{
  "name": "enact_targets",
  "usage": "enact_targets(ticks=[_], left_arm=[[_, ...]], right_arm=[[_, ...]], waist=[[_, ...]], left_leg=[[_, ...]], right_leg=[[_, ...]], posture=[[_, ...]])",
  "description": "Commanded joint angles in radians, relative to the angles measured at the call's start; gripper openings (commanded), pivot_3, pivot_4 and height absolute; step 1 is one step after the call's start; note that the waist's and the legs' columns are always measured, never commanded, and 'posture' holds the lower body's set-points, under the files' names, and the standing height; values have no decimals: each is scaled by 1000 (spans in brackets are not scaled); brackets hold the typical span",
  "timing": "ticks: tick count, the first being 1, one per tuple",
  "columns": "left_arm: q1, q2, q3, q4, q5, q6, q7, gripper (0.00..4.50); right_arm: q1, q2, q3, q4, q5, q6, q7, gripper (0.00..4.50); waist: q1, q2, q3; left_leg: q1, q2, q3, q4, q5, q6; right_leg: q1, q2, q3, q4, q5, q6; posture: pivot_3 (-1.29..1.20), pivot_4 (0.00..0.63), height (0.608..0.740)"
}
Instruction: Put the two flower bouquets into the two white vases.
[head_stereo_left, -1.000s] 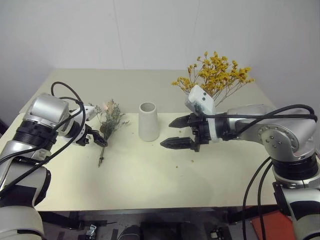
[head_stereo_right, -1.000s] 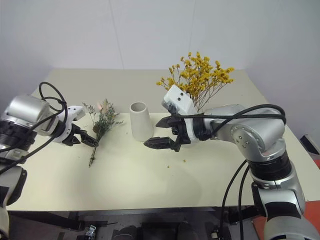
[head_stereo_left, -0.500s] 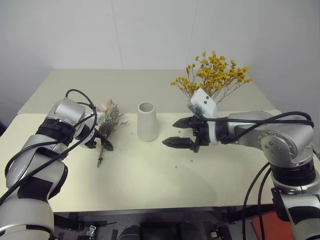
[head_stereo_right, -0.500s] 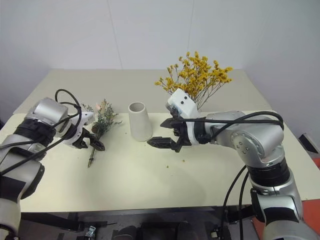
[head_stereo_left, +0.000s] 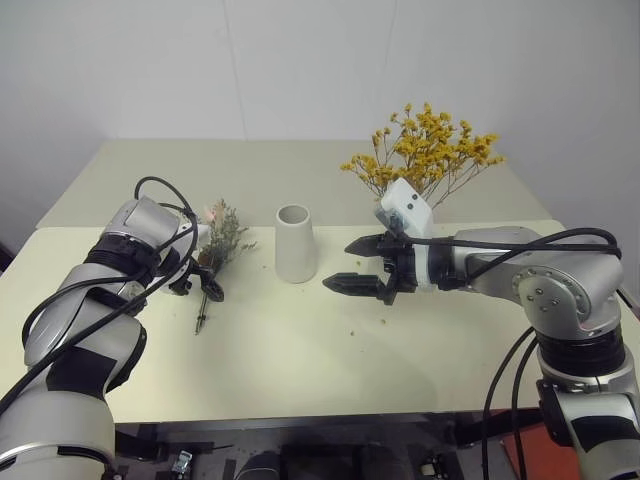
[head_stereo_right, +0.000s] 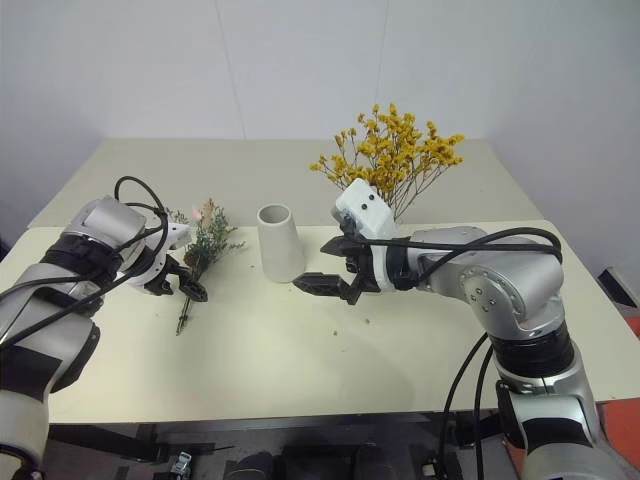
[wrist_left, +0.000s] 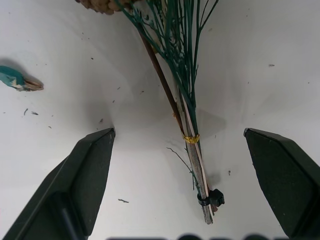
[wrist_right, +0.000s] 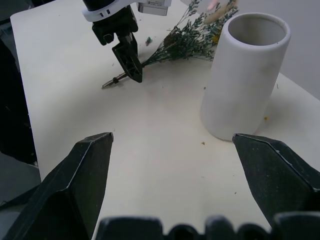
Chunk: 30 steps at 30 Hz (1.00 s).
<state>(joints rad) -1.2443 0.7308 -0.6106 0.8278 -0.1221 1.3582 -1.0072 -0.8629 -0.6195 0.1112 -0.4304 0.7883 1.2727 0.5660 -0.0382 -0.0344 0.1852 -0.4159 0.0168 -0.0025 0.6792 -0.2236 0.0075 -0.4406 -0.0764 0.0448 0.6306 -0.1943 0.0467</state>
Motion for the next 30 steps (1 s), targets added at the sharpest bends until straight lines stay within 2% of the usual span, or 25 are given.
enact_targets(ticks=[1, 3, 7, 17, 26, 30], left_arm=[[-12, -11, -6, 23, 26, -15, -25, 4500], [-10, -14, -7, 27, 36, -17, -35, 4500], [-7, -17, -6, 31, 50, -16, -56, 3650], [2, -23, 20, 21, 56, -11, -72, 375], [1, -16, 50, 10, 57, -20, -66, 375], [-18, 1, 101, -24, 53, -29, -40, 375]], right_arm=[[-3, 2, -33, -31, -3, -25, 0, 4473], [-2, 3, -33, -33, -3, -25, -1, 4473], [1, 4, -36, -38, -1, -19, -4, 4500], [-2, 4, -36, -43, 1, -12, -7, 4500], [-2, 1, -38, -39, 0, -13, -6, 4500], [-5, -1, -42, -40, 2, -11, -4, 4500]], waist=[[0, 0, 0], [0, 0, 0], [0, 0, 0], [1, 0, 0], [-1, 0, 0], [-1, 0, 0]], left_leg=[[0, 0, 0, 0, 0, 0], [0, 0, 0, 0, 0, 0], [0, 0, 0, 0, 0, 0], [0, 0, 0, 0, 0, 0], [-1, 0, 0, 0, 0, 0], [-1, 0, 0, 0, 0, 0]], right_leg=[[0, 0, 0, 0, 0, 0], [0, 0, 0, 0, 0, 0], [0, 0, 0, 0, 0, 0], [0, 0, 0, -1, 0, 0], [0, 0, 0, -1, 0, 0], [0, 0, 0, -1, 0, 0]], posture=[[0, 150, 740], [0, 150, 740], [0, 150, 740], [0, 150, 740], [0, 150, 740], [0, 150, 740]])
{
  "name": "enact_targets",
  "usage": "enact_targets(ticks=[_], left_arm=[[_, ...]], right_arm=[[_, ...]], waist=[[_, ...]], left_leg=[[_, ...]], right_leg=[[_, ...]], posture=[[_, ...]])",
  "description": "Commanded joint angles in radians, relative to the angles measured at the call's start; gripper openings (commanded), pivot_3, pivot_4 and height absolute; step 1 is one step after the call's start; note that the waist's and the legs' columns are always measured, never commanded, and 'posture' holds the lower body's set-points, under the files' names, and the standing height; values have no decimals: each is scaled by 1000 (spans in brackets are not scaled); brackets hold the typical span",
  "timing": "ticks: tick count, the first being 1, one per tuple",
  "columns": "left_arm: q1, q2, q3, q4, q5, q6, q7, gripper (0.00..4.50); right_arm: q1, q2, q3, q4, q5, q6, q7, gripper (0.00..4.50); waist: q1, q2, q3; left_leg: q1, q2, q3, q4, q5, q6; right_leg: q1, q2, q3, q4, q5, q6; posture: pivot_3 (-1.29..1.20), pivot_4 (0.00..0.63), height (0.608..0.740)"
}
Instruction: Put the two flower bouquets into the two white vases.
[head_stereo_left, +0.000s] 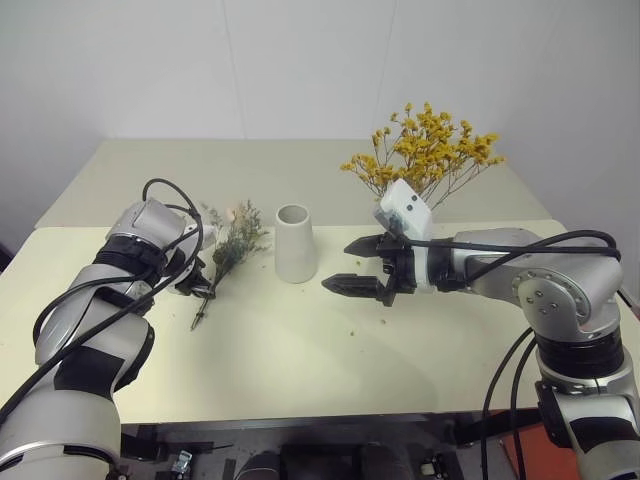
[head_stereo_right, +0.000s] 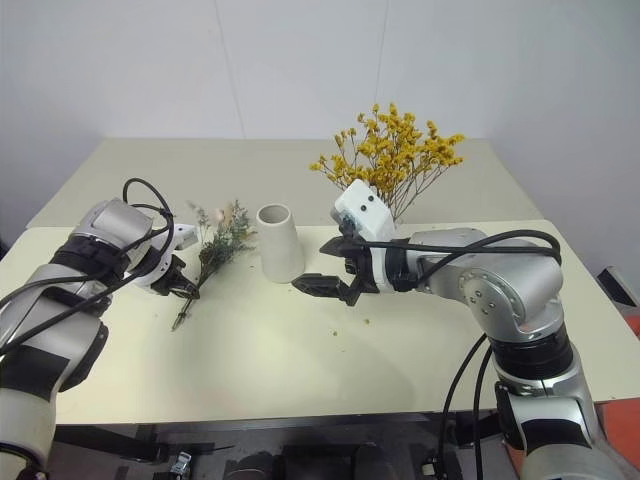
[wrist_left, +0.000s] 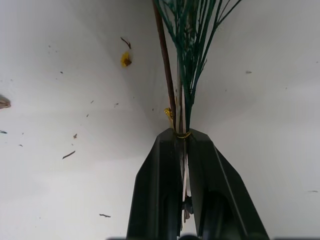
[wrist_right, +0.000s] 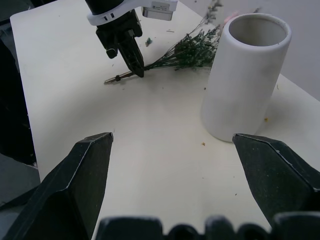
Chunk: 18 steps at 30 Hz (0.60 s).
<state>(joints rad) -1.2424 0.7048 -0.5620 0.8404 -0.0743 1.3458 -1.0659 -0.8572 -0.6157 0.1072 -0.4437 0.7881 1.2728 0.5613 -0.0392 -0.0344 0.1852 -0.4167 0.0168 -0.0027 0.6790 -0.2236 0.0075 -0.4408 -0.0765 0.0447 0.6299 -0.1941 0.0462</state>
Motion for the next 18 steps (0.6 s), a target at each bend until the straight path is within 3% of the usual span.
enact_targets(ticks=[1, 10, 18], left_arm=[[-33, 34, 79, -45, 6, -20, 39, 375], [-106, -21, 313, -82, 13, -64, 297, 375], [-73, -1, 299, -131, -14, -12, 254, 375]], right_arm=[[-12, -6, -41, -26, 4, -10, 1, 4500], [-8, -15, -67, -19, 17, -3, 9, 4500], [-21, -29, -74, -8, 10, -1, 8, 4500]], waist=[[0, 0, 0], [8, 0, 0], [1, 0, 0]], left_leg=[[0, 0, 0, 0, 0, 0], [-1, 0, 0, 0, 0, 0], [-1, 0, 0, 0, 0, 0]], right_leg=[[0, 0, 0, 0, 0, 0], [0, 0, 0, 0, 0, 0], [0, 0, 0, 0, 0, 0]], posture=[[0, 150, 740], [0, 150, 740], [0, 150, 740]])
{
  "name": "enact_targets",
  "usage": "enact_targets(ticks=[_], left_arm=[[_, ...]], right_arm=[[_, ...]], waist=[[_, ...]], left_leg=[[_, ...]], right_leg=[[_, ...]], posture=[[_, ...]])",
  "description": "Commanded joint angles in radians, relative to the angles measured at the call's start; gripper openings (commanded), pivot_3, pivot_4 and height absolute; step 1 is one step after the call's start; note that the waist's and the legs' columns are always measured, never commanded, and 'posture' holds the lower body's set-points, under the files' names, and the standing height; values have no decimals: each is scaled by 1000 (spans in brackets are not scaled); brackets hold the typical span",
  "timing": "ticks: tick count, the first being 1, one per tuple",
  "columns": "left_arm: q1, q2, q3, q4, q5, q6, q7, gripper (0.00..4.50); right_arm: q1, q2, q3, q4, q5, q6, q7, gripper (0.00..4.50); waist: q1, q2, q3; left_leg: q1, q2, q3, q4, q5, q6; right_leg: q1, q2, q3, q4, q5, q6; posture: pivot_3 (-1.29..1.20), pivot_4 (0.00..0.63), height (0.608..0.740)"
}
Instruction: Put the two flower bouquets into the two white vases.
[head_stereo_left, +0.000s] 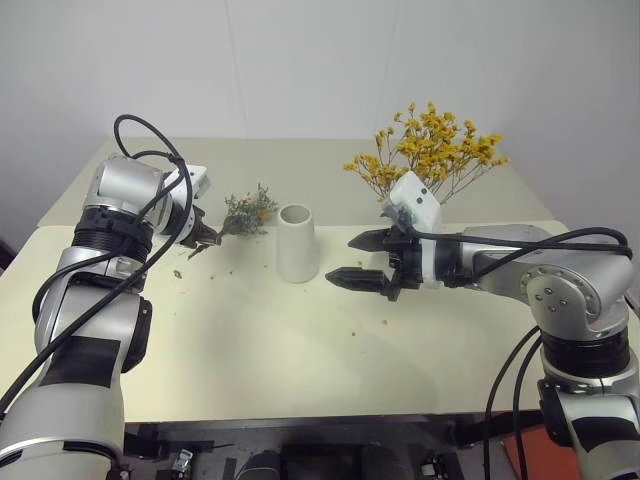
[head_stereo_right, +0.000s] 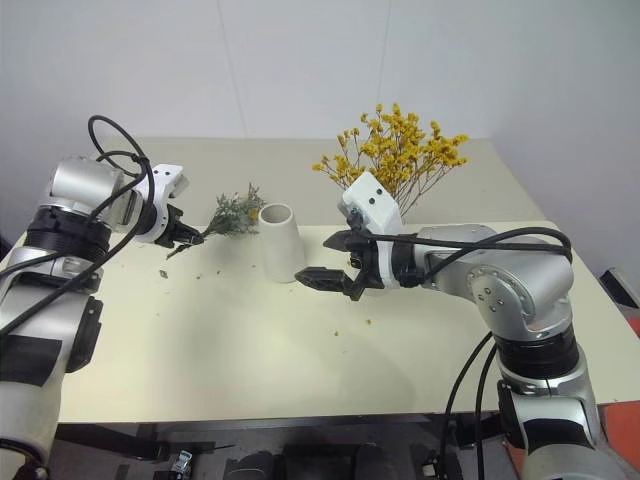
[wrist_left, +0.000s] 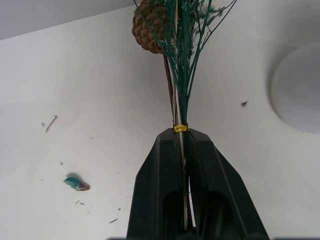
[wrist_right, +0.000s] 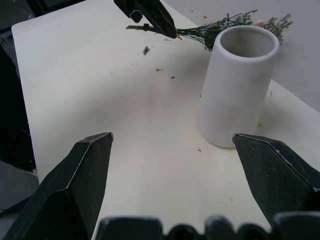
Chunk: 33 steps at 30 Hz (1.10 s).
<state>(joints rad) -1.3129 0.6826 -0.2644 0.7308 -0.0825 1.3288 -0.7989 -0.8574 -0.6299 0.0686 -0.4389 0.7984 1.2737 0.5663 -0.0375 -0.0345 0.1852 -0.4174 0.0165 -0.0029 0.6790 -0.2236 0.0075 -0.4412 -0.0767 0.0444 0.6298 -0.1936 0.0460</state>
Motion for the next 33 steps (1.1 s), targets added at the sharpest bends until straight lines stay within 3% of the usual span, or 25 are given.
enact_targets(ticks=[1, 24, 26, 33], left_arm=[[-2, 22, 1, -16, -7, 5, -18, 375], [162, 13, -75, 49, -3, -32, -133, 375], [169, 17, -75, 48, 0, -32, -133, 10], [180, 26, -89, 40, 7, -45, -150, 10]], right_arm=[[-20, -17, -35, -14, 0, -2, 2, 4500], [-8, -17, -37, -34, 14, 13, -18, 4500], [-9, -16, -37, -34, 14, 13, -20, 4500], [-7, -14, -36, -37, 17, 13, -24, 4500]], waist=[[-2, 0, 0], [-1, 0, 0], [-2, 0, 0], [-2, 0, 0]], left_leg=[[0, 0, 0, 0, 0, 0], [0, 0, 0, 0, 0, 0], [0, 0, 0, 0, 0, 0], [1, 0, 0, 0, 0, 0]], right_leg=[[0, 0, 0, 0, 0, 0], [0, 0, 0, 0, 0, 0], [0, 0, 0, 0, 0, 0], [0, 0, 0, 1, 0, 0]], posture=[[0, 150, 740], [0, 150, 740], [0, 150, 740], [0, 150, 740]])
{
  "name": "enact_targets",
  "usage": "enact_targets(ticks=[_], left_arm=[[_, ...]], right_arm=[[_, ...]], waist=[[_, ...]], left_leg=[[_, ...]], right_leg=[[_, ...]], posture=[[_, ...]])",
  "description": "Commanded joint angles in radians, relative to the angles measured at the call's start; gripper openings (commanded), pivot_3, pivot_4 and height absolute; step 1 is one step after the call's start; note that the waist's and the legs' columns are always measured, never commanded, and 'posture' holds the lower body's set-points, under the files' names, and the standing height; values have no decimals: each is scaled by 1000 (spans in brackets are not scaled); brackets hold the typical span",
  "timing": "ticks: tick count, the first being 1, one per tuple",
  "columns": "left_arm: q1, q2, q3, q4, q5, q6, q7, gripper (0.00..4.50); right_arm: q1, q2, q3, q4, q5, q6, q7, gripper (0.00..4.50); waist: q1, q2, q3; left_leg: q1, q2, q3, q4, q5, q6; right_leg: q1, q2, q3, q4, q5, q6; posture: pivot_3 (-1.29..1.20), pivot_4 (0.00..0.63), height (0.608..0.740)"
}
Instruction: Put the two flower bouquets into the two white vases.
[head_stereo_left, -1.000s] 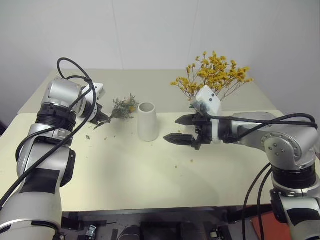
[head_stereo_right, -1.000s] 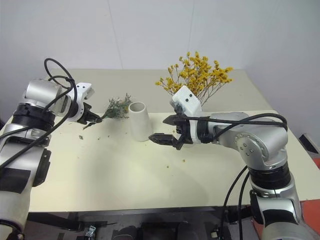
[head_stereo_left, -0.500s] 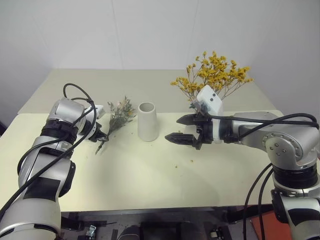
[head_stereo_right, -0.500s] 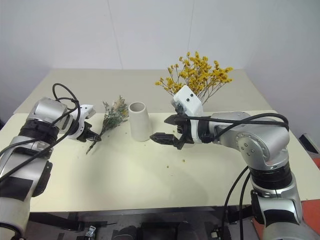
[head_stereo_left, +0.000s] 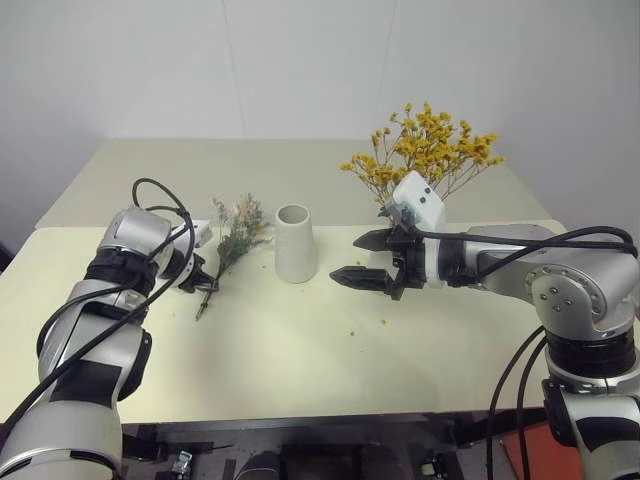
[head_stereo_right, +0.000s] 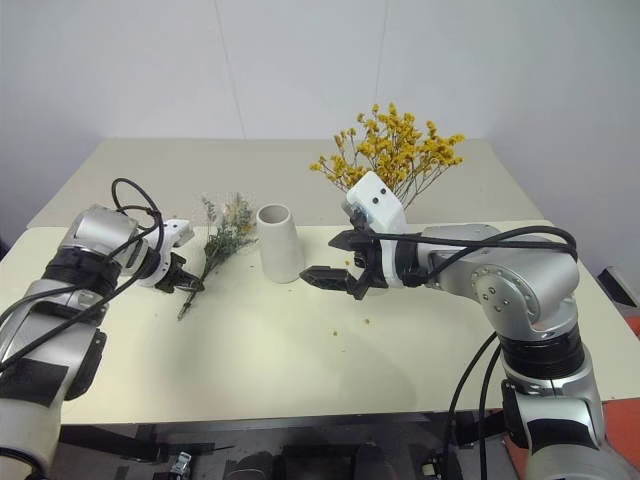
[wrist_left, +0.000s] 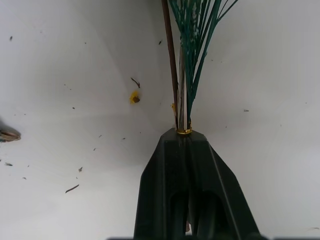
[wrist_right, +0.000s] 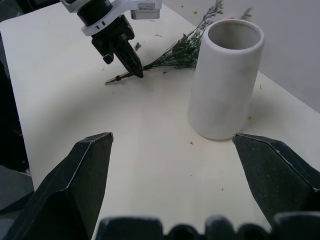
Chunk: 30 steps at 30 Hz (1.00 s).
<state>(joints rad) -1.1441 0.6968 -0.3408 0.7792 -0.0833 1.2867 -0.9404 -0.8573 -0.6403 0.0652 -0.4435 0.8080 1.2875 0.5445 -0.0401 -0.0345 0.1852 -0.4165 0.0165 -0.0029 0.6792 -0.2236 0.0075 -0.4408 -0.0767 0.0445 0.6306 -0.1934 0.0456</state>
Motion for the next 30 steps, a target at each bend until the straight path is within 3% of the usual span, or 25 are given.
enact_targets(ticks=[1, 8, 14, 21, 25, 27, 30], left_arm=[[13, 12, -11, -11, 8, -5, -8, 10], [-72, 5, 120, -52, 15, -72, 141, 10], [-107, 30, 158, -183, -6, -159, 124, 10], [-65, 19, 348, -327, -125, -290, 109, 10], [-26, -28, 511, -355, -223, -460, 112, 10], [14, -61, 559, -369, -255, -611, 94, 10], [7, -104, 612, -320, -313, -684, 69, 10]], right_arm=[[-7, -3, -32, -33, 8, 0, -3, 4500], [-2, -4, -39, -40, 13, 5, -6, 4500], [4, -7, -49, -52, 17, 6, -7, 4500], [25, -18, -82, -98, 5, -24, -19, 4500], [39, -5, -114, -127, 7, -15, -58, 4500], [46, 0, -126, -138, 9, -11, -75, 4500], [53, 10, -138, -149, 11, -7, -100, 4500]], waist=[[0, 0, 0], [1, 0, 0], [4, 0, 0], [2, 0, 0], [3, 0, 0], [3, 0, 0], [8, 0, 0]], left_leg=[[0, 0, 0, 0, 0, 0], [0, 0, 0, 0, 0, 0], [-2, 0, 0, 0, 0, 0], [-3, 0, 0, 0, 0, 0], [-3, 0, 0, 0, 0, 0], [-2, 0, 0, 1, 0, 0], [-2, 0, 0, 1, 0, 0]], right_leg=[[0, 0, 0, 0, 0, 0], [0, 0, 0, 0, 0, 0], [0, -1, 0, -1, 0, 0], [-2, 0, -1, -1, 0, 0], [-2, 0, -1, 0, 0, -1], [-2, 0, -1, 0, 1, -1], [-1, -1, -1, 0, 1, -1]], posture=[[0, 150, 740], [0, 150, 740], [0, 150, 740], [0, 150, 740], [0, 150, 740], [0, 150, 740], [0, 150, 740]])
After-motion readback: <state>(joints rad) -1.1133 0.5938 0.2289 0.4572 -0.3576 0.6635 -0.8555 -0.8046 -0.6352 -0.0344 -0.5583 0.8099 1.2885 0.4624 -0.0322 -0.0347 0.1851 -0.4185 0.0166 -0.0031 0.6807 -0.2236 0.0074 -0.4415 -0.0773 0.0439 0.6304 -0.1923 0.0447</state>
